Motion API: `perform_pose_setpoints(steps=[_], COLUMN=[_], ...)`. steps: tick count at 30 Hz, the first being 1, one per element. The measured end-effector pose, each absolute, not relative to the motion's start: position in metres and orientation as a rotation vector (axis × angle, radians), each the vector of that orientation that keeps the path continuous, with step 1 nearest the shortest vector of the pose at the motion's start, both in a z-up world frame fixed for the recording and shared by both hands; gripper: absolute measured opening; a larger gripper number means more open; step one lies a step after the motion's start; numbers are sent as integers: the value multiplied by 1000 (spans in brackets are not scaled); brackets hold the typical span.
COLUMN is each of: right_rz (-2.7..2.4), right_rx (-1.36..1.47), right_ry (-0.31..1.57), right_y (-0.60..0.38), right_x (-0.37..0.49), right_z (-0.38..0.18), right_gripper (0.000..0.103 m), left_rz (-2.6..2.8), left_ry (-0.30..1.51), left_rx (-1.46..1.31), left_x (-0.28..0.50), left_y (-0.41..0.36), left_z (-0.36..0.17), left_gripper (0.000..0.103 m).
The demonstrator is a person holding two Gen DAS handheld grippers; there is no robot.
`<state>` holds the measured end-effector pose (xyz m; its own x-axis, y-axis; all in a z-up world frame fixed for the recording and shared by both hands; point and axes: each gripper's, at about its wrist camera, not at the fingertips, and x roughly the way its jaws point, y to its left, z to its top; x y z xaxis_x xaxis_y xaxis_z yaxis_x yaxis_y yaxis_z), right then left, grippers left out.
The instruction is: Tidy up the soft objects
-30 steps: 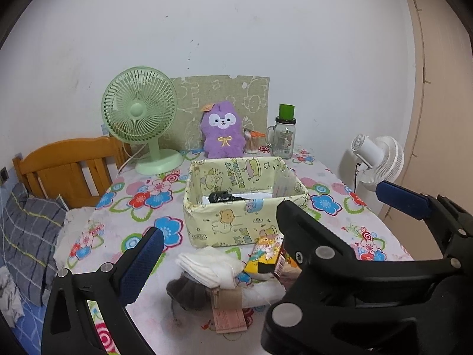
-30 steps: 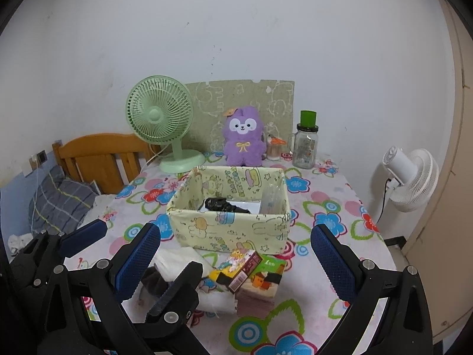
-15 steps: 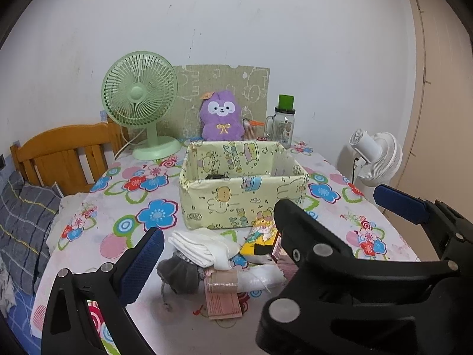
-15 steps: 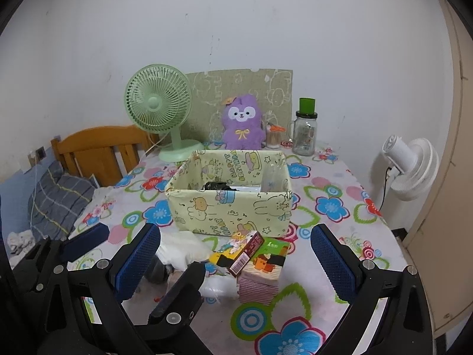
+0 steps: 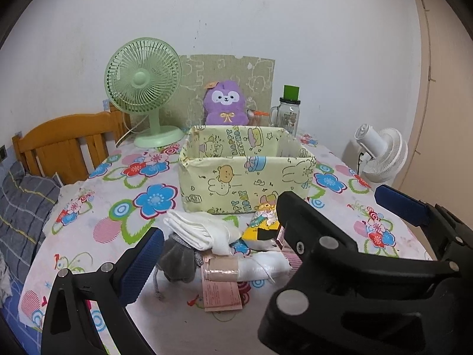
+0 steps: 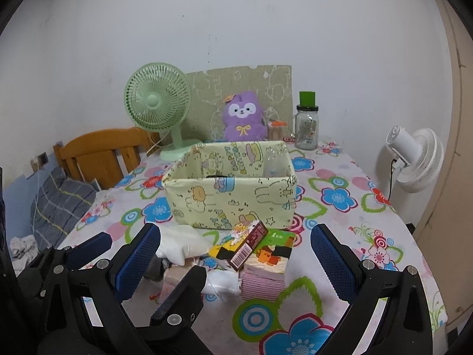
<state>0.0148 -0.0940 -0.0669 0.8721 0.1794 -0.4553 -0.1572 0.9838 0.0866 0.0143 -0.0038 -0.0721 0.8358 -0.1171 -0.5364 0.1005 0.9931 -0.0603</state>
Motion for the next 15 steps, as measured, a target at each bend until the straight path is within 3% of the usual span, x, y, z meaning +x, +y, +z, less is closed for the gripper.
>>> perform_pose_setpoints(steps=[15], right_rz=[232], right_rx=[55], right_ry=[563], right_y=[-90], right_x=[30], right_z=[-93], right_gripper=[103], left_rz=[-107], left_ry=[647], left_rx=[-57], left_x=[22], left_y=[8], left_z=[-100], left_gripper=[102])
